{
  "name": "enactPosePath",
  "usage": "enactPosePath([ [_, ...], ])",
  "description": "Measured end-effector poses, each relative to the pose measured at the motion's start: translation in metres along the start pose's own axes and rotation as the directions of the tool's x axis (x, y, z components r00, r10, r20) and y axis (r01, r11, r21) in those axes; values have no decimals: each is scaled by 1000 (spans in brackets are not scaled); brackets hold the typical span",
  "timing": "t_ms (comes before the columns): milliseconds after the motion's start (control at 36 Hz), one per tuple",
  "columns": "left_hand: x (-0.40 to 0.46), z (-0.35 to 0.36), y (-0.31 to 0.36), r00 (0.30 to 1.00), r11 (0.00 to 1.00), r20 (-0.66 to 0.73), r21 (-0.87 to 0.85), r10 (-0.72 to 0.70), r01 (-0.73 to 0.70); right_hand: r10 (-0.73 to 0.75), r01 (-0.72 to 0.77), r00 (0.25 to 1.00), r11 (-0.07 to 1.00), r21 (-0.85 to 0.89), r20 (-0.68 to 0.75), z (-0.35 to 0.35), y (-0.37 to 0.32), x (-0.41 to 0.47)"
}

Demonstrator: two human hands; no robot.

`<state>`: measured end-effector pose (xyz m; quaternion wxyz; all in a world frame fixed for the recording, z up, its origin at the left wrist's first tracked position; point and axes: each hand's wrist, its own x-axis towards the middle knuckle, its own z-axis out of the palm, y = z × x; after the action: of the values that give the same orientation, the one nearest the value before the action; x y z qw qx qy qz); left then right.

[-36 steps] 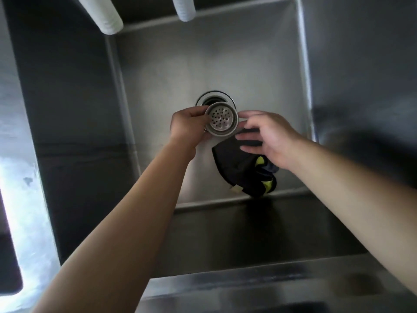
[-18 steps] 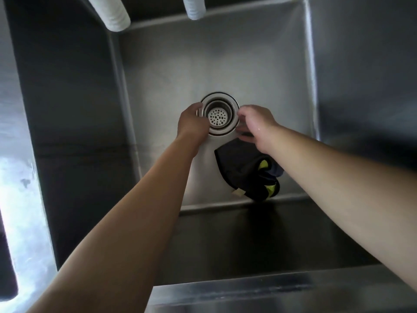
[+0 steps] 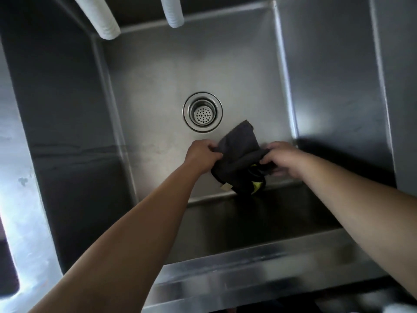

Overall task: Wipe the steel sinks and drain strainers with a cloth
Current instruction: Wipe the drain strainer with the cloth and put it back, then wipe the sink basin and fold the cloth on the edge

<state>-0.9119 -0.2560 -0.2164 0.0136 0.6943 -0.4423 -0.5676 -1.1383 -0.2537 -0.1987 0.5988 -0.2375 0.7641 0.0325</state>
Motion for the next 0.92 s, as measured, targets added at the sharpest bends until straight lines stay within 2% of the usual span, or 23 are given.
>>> enactPosePath([
  [111,-14,-8,20,999,989,-35,-148,21,-26,-43,46,983,999,13,-181,-9,-16,-21],
  [167,-27,-17,29,994,973,-55,-204,99,-108,-85,90,971,996,12,-221,-13,-20,-37],
  [250,-59,-33,44,962,945,-108,-189,249,-266,-112,138,967,985,102,-227,-19,-23,-78],
  [333,-101,-58,64,919,915,-169,-137,355,-379,-213,244,949,963,117,-232,-26,-25,-130],
  [417,-145,-85,85,882,876,-160,-133,443,-463,-290,331,932,926,182,-215,-28,-24,-190],
  [556,-207,-136,117,820,799,-84,-186,567,-571,-492,502,858,864,37,-147,-28,-29,-271],
  [639,-249,-169,143,760,733,-10,-255,650,-631,-602,608,793,792,55,-92,-28,-46,-307],
  [722,-296,-198,169,649,623,70,-373,758,-687,-712,716,698,692,88,-76,-35,-72,-338],
  [778,-325,-212,183,584,554,77,-437,808,-709,-774,776,630,624,95,-63,-43,-90,-362],
  [861,-361,-229,202,514,492,91,-464,853,-736,-839,815,544,529,236,4,-60,-111,-391],
  [917,-384,-233,211,485,456,53,-438,873,-774,-883,826,464,463,322,79,-69,-115,-409],
])
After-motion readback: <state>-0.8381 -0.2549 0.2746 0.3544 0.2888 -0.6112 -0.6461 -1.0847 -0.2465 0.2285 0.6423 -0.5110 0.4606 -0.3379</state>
